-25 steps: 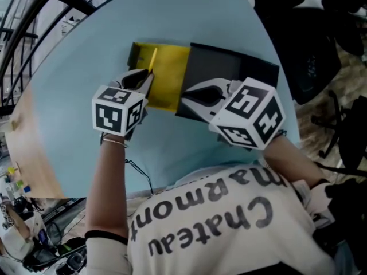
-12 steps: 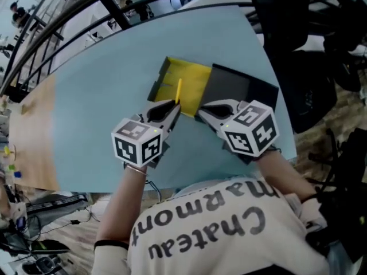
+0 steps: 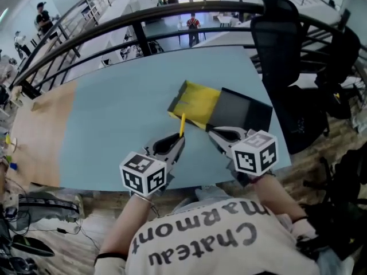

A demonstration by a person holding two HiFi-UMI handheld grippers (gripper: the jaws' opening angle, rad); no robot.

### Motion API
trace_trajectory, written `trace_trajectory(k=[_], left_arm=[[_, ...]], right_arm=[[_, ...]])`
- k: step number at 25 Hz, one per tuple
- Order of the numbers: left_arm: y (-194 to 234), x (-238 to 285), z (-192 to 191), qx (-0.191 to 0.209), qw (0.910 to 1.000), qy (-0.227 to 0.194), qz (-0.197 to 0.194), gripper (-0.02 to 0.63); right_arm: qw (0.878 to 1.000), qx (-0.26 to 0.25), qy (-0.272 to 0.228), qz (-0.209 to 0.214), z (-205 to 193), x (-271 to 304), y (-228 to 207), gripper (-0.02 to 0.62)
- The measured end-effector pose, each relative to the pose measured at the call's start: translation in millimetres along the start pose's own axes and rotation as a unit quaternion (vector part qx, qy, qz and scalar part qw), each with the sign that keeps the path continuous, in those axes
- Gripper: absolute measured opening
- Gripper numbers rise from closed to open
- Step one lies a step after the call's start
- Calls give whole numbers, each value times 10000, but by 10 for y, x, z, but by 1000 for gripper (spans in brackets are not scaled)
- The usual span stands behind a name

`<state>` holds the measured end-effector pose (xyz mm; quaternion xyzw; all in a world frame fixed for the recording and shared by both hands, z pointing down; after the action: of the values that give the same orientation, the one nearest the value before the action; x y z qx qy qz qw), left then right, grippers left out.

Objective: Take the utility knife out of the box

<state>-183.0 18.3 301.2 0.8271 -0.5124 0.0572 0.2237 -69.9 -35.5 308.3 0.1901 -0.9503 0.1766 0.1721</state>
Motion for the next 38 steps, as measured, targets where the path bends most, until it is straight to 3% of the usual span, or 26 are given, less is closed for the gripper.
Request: trace_trajectory(k=[11, 17, 20, 27, 38], left_arm=[[-447, -930, -584, -7, 9998, -24, 203, 52], [-677, -1285, -889, -155, 9994, -65, 303, 52], [-759, -1391, -1007, -280, 9992, -110, 281, 52], [-970, -1385, -1075, -409, 9985, -292, 229, 52], [-1461, -1213, -980, -475, 9964, -547, 443, 52]], right_arm=[[10000, -31, -6, -71, -317, -278, 691, 37], [9954, 538, -762, 196, -415, -564, 1003, 37], [9957, 628, -675, 35, -515, -697, 1019, 37], [9990, 223, -339, -160, -711, -958, 1014, 37], [9996, -118, -237, 80, -700, -1414, 810, 37]])
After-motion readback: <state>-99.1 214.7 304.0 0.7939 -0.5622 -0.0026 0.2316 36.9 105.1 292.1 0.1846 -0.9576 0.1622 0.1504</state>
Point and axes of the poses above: the fingertips, and each gripper's own axes: x forward along the fingers, y to its left, z out of its top, the point moved 3 cm from there along -x, backward along the fingers, and after that the axes turned 4 degrees about -x, right-handed, at the moved point
